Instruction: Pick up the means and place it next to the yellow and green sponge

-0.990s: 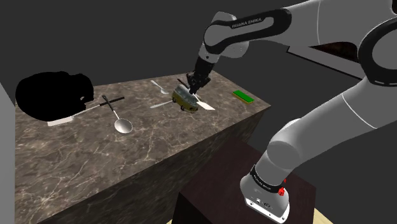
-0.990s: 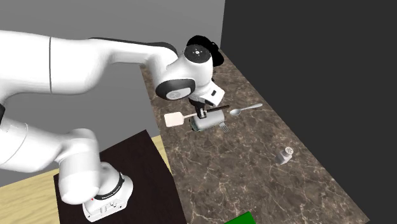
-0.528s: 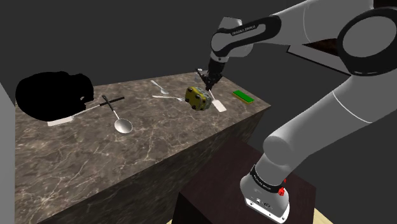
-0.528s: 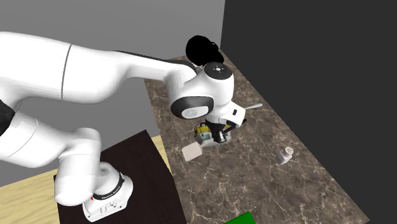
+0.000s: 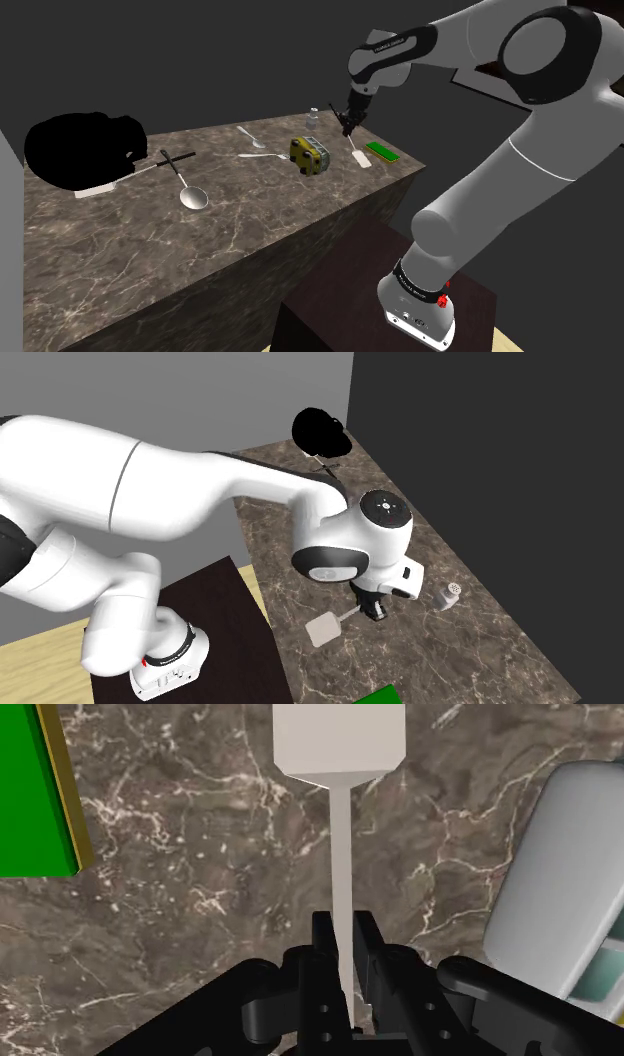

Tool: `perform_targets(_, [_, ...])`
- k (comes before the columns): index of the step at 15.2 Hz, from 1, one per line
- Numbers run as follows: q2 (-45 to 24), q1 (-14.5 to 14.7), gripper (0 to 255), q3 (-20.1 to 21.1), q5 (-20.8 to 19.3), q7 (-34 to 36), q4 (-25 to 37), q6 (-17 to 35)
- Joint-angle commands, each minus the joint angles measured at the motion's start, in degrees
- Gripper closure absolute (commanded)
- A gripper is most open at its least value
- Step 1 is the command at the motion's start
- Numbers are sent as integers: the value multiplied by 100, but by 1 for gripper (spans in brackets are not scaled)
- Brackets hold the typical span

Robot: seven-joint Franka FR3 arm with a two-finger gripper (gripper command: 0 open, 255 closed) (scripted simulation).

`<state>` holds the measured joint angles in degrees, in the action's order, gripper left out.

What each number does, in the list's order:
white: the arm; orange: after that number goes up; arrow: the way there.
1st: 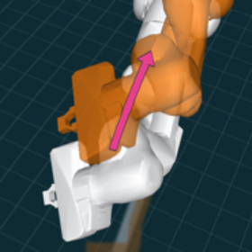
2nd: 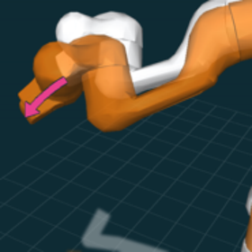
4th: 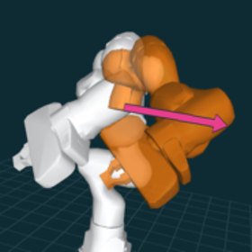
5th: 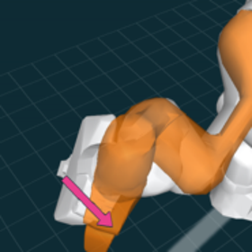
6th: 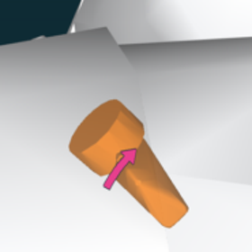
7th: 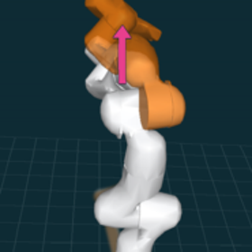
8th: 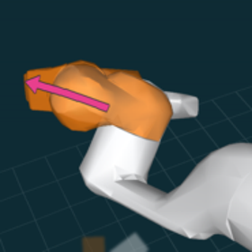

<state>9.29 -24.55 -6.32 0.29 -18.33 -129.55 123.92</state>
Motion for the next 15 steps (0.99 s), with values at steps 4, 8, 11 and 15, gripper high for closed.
perform_targets(4, [-513, -233, 255, -335, 75, -622, 567, -68])
perform_targets(8, [-638, -234, 255, -338, 105, -650, 385, 236])
perform_targets(11, [-744, -234, 255, -341, 132, -673, 261, 465])
perform_targets(15, [-903, -234, 255, -344, 176, -710, 113, 769])
